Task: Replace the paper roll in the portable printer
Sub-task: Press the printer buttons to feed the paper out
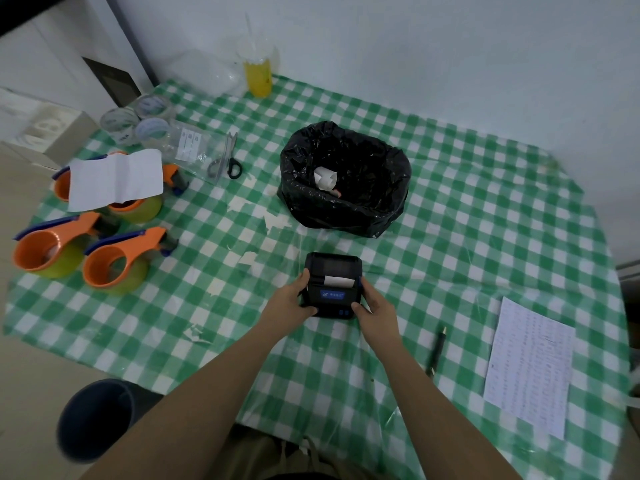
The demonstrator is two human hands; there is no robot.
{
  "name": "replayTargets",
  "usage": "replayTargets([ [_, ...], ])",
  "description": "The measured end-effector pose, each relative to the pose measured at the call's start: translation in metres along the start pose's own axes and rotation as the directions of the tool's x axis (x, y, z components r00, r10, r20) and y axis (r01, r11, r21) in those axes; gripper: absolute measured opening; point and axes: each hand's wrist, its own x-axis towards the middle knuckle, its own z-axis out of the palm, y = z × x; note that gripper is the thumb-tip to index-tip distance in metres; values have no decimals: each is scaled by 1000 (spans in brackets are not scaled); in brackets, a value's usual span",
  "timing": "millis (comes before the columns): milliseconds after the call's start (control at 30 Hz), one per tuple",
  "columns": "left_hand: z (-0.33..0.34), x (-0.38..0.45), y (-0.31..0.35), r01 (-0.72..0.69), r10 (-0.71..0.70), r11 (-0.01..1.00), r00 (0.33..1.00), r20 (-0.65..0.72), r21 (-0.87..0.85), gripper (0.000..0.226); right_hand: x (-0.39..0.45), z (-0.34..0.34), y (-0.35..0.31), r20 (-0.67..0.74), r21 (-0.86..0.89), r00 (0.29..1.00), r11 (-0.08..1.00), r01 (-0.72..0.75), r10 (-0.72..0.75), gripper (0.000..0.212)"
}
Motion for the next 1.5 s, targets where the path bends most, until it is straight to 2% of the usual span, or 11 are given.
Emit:
replayTargets([
  [1000,-1,1,0,-5,5,1000,1000,8,22,85,1,-1,3,8,-4,1000,1000,13,-13,56],
  [1233,-3,-2,1,-25,24,999,999,38,31,85,0,-4,7,42,-197,997,977,75,-68,55],
  [1500,-6,-6,1,-42,39,999,995,88,34,81,-9,-9,10,123,-241,992,968,70,-41,72],
])
